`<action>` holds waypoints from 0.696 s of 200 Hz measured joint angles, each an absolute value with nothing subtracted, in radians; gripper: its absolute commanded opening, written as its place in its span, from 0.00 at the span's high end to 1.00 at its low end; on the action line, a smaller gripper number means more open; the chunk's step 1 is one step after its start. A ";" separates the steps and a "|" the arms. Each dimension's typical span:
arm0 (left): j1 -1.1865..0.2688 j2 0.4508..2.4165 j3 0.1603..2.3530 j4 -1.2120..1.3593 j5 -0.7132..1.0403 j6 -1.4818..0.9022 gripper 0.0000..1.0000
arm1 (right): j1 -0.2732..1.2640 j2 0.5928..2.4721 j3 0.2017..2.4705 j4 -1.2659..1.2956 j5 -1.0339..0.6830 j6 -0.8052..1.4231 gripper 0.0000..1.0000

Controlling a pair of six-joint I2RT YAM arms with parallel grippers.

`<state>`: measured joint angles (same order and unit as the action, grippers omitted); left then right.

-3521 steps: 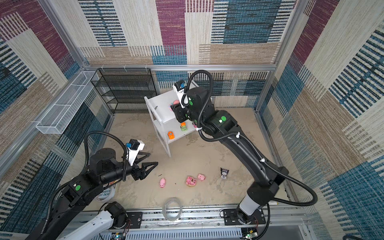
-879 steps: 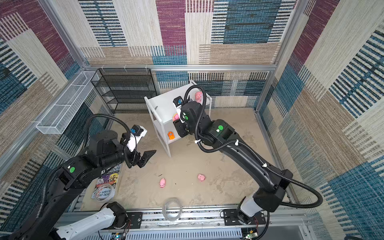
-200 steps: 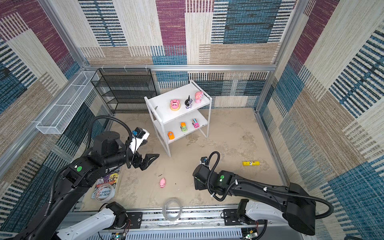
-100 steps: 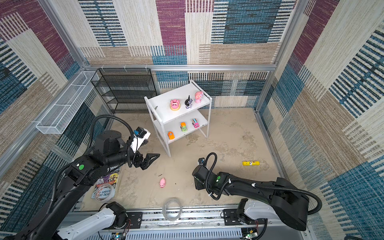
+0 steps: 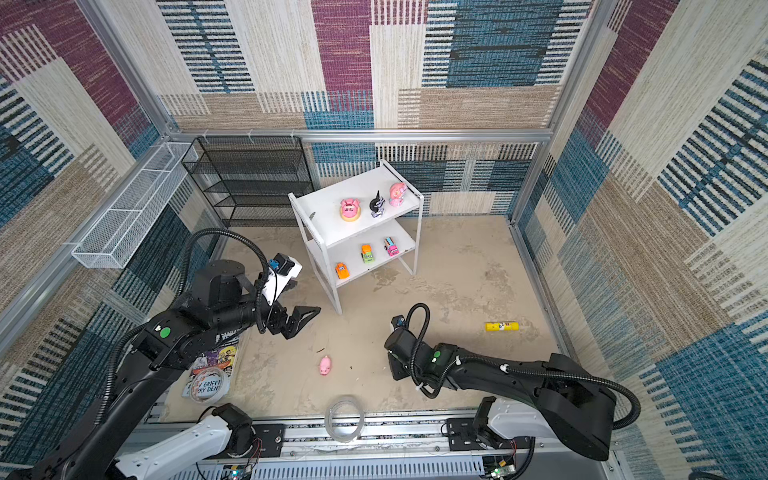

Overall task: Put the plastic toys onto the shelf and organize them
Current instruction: 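Move the right gripper back down over a pink pig on the floor, then lower the left gripper onto the other pink pig and close it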

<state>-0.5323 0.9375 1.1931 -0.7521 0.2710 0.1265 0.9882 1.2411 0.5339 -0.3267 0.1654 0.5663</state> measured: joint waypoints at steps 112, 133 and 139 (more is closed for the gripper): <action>-0.603 1.005 0.942 -0.830 0.209 -0.324 0.09 | 0.988 1.175 0.683 -0.409 0.171 0.487 0.29; -0.667 1.024 0.859 -0.815 0.142 -0.436 0.14 | 0.988 1.154 0.696 -0.426 0.184 0.477 0.29; -0.693 1.030 0.833 -0.802 0.122 -0.462 0.16 | 0.988 1.143 0.696 -0.430 0.185 0.474 0.29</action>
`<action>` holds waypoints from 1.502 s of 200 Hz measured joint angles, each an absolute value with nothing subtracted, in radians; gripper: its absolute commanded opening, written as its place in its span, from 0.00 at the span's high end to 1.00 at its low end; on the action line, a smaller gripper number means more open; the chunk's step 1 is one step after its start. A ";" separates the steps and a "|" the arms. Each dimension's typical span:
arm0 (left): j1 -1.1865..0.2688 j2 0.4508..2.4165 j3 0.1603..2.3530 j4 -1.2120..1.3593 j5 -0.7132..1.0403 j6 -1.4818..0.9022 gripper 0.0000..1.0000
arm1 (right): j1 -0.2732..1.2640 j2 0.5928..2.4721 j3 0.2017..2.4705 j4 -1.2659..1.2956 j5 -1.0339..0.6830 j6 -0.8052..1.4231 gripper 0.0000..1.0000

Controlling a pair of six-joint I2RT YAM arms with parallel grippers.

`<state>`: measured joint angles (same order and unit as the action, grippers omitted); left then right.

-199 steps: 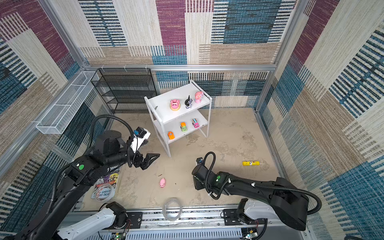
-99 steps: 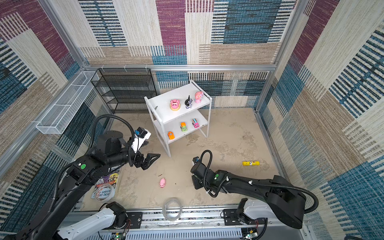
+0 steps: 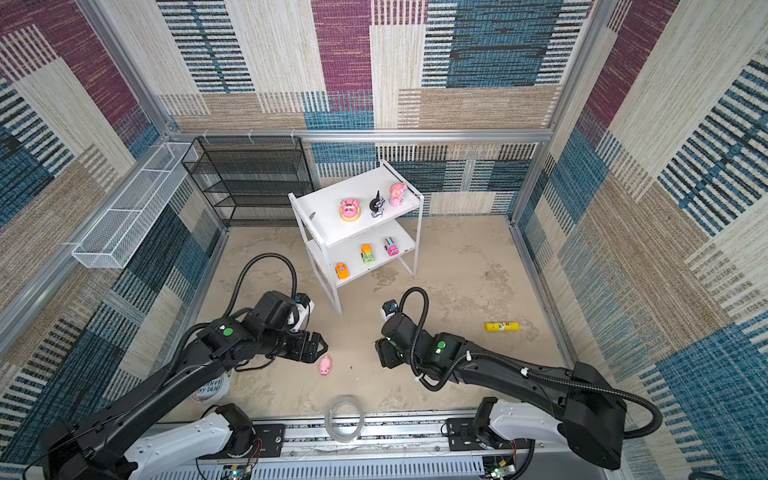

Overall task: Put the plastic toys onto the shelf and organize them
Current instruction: 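Lower the left gripper onto the other pink pig and close it, then lift the pink pig with the left gripper and carry it toward the top shelf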

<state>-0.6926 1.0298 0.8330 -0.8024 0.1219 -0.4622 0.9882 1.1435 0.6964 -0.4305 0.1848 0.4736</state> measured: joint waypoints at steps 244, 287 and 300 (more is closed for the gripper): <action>-1.021 1.366 0.662 -0.490 -0.268 -0.797 0.55 | 0.942 0.984 0.685 -0.461 0.183 0.362 0.28; -1.021 1.376 0.709 -0.556 -0.297 -0.801 0.63 | 0.941 0.968 0.680 -0.461 0.183 0.362 0.28; -1.021 1.367 0.728 -0.584 -0.310 -0.801 0.69 | 0.941 0.966 0.679 -0.460 0.183 0.362 0.28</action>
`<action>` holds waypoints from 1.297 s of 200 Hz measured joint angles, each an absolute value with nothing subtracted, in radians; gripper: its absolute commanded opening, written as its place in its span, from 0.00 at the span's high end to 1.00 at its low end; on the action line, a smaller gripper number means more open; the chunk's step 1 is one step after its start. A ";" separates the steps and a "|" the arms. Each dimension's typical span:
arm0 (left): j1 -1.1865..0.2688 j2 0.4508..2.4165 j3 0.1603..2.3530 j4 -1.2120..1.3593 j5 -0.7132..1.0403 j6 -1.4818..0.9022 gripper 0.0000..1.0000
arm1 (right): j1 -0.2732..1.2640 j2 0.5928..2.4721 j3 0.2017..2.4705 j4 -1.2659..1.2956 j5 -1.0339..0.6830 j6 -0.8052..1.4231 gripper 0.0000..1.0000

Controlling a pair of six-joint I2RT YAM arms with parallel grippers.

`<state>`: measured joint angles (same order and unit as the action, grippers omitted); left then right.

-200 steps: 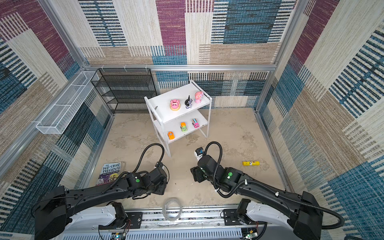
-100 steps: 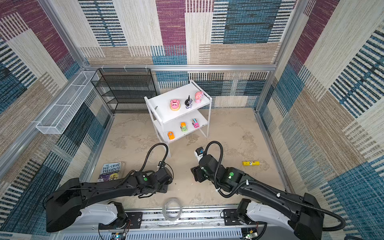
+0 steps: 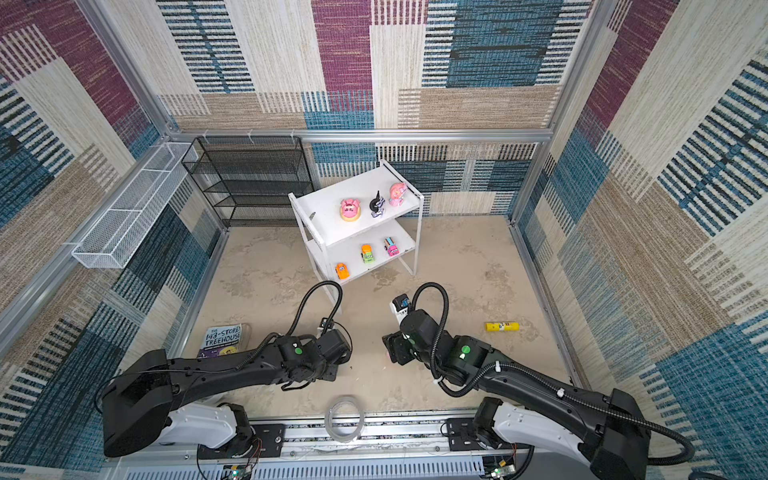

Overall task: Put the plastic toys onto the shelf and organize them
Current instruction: 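Lift the pink pig with the left gripper and carry it toward the top shelf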

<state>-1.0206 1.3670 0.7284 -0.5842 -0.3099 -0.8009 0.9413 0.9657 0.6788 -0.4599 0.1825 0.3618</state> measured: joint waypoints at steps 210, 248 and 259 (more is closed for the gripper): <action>-0.901 1.314 1.862 -1.169 -0.522 -0.490 0.72 | 0.941 0.854 0.648 -0.432 0.134 0.350 0.28; -0.862 1.459 2.051 -1.162 -0.522 -0.449 0.70 | 0.942 0.836 0.644 -0.430 0.130 0.347 0.28; -0.851 1.490 2.085 -1.149 -0.522 -0.445 0.70 | 0.942 0.832 0.643 -0.430 0.129 0.347 0.28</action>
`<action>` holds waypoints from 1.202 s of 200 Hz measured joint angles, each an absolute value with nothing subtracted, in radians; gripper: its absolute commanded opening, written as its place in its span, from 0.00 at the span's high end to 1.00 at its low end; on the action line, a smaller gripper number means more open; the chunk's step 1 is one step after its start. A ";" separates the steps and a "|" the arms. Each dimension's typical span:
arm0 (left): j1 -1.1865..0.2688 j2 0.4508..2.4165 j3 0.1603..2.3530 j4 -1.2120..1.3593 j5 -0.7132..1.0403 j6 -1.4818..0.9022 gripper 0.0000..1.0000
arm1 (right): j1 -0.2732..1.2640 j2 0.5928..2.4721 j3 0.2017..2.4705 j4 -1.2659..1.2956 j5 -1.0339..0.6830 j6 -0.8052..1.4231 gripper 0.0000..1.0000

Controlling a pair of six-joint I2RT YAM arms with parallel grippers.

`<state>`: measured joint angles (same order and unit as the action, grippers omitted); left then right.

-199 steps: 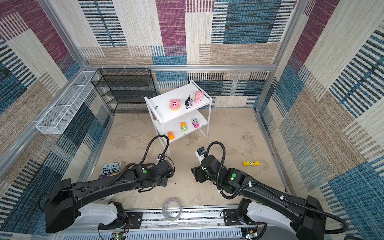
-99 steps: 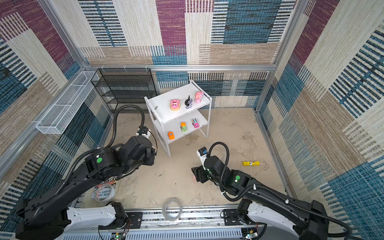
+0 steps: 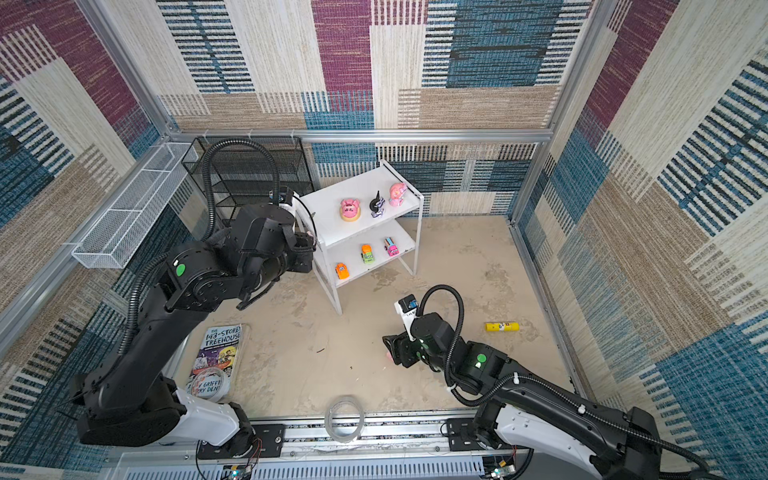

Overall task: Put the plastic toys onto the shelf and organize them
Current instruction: 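Lift the pink pig with the left gripper and carry it toward the top shelf, then lower the pink pig onto the top shelf and open the left gripper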

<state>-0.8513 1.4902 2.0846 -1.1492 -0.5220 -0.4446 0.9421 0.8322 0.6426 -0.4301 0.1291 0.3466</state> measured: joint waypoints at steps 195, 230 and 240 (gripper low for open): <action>-0.696 1.773 2.201 -1.018 -0.434 -0.550 0.61 | 0.942 0.781 0.625 -0.408 0.086 0.339 0.28; -0.689 1.782 2.203 -1.003 -0.416 -0.575 0.54 | 0.942 0.787 0.625 -0.408 0.079 0.336 0.28; -0.688 1.782 2.203 -0.999 -0.415 -0.576 0.53 | 0.942 0.787 0.625 -0.408 0.079 0.336 0.28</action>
